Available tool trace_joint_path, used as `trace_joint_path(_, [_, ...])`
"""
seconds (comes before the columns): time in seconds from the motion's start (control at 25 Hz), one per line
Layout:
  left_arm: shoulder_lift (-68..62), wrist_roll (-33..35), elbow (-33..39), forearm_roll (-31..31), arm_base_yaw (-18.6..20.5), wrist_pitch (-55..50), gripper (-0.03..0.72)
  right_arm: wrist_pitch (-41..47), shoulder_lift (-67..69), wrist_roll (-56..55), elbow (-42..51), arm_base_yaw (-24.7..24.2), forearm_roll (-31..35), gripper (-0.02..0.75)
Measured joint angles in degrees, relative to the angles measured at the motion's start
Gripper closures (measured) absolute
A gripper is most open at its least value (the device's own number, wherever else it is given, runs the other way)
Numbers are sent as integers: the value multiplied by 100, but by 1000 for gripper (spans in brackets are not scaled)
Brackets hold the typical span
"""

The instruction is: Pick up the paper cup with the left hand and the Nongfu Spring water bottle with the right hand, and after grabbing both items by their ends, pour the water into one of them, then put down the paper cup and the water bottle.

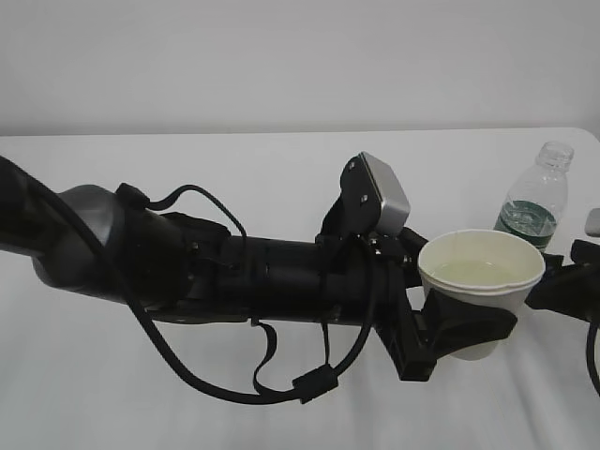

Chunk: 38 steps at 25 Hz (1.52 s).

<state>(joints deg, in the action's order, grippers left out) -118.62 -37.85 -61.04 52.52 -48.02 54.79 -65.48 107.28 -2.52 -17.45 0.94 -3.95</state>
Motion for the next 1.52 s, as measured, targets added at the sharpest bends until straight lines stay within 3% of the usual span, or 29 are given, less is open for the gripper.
trace_joint_path(0.4, [0,0,0,-139,0,0,217,0,-1557,10,1197,0,-35,148])
trace_joint_path(1.04, [0,0,0,-878,28,292,217,0,-2712,21,1591,0,-307,153])
trace_joint_path(1.52, [0,0,0,-913,786,281,217,0,-2712,183,1595,0,-320,153])
